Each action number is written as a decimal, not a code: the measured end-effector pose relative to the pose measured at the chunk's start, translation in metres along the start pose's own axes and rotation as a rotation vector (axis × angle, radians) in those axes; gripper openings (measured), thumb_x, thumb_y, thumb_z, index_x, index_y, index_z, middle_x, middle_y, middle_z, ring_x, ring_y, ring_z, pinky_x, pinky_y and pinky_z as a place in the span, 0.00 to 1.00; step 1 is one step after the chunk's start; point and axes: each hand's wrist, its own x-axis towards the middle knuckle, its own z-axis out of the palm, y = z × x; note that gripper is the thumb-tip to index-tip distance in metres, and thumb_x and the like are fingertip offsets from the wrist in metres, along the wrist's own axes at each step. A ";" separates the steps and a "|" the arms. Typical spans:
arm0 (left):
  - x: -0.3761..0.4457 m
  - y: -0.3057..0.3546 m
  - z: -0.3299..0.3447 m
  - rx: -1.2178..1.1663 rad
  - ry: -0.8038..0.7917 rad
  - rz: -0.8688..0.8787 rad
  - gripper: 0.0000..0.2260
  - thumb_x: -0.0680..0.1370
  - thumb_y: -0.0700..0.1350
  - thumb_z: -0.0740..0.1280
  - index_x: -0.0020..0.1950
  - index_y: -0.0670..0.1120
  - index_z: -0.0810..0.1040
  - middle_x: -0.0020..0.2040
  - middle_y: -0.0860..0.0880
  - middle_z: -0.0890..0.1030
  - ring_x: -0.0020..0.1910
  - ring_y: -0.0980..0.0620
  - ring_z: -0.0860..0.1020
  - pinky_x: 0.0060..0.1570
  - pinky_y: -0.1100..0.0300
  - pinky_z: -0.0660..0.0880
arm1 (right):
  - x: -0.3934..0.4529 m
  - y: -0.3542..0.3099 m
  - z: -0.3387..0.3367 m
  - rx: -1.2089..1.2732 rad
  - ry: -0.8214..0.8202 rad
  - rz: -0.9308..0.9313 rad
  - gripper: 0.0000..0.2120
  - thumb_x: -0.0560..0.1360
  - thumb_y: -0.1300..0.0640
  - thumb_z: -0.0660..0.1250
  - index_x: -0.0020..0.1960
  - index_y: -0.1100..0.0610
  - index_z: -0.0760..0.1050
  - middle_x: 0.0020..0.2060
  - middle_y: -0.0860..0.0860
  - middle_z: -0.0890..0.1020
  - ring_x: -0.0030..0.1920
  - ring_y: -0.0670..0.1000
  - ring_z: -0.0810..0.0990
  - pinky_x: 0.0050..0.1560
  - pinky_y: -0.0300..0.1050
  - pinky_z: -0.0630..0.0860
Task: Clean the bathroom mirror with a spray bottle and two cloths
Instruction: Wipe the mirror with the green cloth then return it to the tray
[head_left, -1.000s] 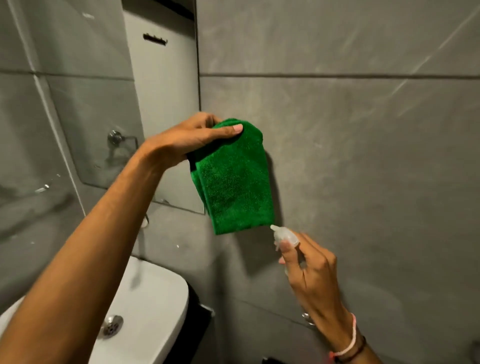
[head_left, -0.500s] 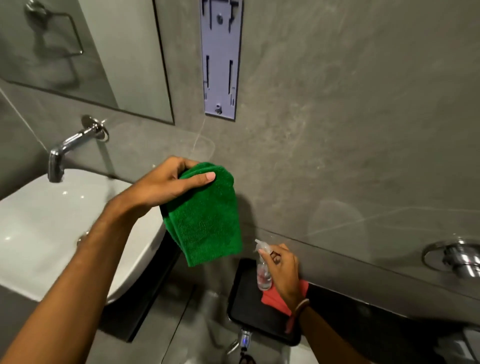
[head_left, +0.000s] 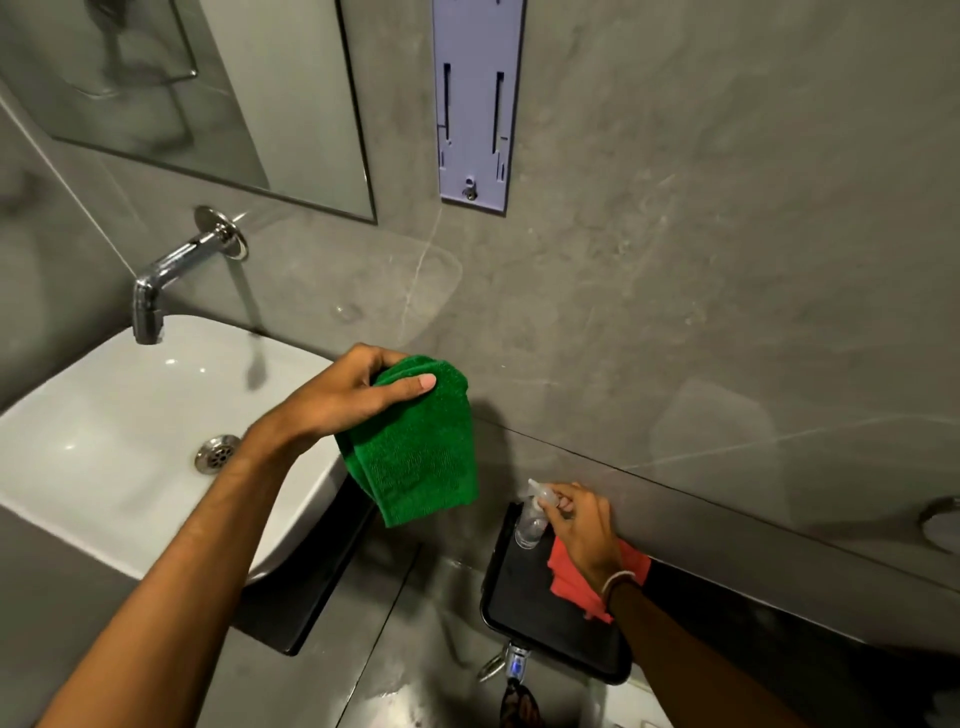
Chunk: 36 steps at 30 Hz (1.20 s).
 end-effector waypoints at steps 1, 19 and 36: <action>0.001 0.003 -0.001 0.006 -0.005 0.009 0.16 0.79 0.48 0.69 0.52 0.34 0.82 0.43 0.36 0.84 0.43 0.43 0.83 0.37 0.61 0.77 | 0.001 -0.001 0.000 -0.004 -0.013 0.015 0.07 0.79 0.59 0.72 0.54 0.59 0.87 0.48 0.54 0.88 0.45 0.49 0.83 0.51 0.27 0.73; -0.066 0.215 -0.131 -0.842 -0.086 0.789 0.29 0.76 0.63 0.65 0.68 0.44 0.78 0.64 0.39 0.82 0.63 0.41 0.81 0.65 0.44 0.77 | 0.045 -0.439 -0.268 1.069 -0.298 -0.865 0.05 0.76 0.58 0.73 0.48 0.58 0.87 0.39 0.51 0.89 0.36 0.47 0.86 0.38 0.39 0.84; 0.000 0.413 -0.220 -0.333 1.106 1.183 0.16 0.82 0.59 0.55 0.66 0.57 0.73 0.66 0.44 0.77 0.63 0.50 0.78 0.63 0.57 0.77 | 0.088 -0.569 -0.384 -0.309 1.331 -1.019 0.27 0.75 0.43 0.65 0.70 0.53 0.80 0.66 0.58 0.82 0.65 0.61 0.80 0.64 0.58 0.77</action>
